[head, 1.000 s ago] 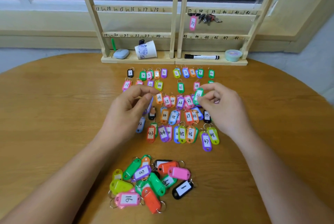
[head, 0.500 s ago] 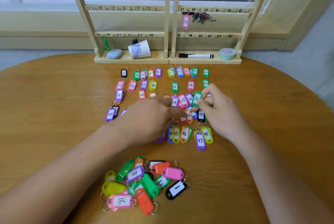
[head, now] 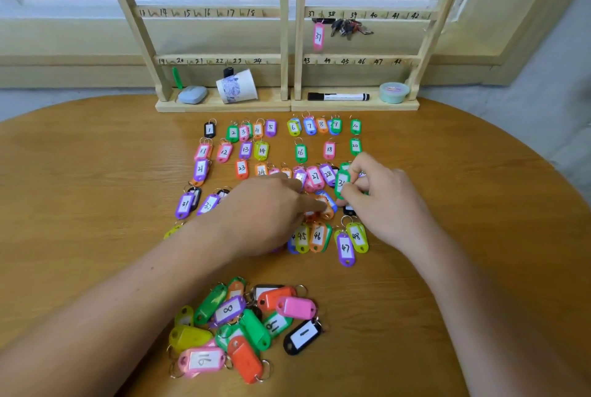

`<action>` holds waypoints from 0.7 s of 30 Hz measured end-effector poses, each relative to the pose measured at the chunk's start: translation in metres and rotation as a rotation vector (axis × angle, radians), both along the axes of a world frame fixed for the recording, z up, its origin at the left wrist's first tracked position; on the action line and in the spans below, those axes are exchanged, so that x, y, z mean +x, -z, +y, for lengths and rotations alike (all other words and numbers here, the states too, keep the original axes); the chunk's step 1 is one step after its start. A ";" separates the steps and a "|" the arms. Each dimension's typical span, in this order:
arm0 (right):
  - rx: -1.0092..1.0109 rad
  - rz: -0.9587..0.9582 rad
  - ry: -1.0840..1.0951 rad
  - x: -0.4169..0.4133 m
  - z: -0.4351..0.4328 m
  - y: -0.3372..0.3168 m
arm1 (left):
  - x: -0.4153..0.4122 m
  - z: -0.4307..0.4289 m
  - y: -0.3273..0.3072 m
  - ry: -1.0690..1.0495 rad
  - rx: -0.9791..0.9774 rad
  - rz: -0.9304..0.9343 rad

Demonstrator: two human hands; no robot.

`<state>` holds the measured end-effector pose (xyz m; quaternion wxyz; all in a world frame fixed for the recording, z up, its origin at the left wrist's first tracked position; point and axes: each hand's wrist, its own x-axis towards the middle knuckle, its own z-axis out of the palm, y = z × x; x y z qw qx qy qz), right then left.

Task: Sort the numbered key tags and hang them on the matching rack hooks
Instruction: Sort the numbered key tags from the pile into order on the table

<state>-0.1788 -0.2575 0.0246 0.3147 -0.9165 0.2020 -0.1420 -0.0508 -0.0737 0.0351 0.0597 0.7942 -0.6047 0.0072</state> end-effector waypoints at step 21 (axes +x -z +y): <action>0.052 -0.127 -0.097 -0.001 0.017 -0.007 | 0.008 0.014 -0.015 -0.049 0.017 0.017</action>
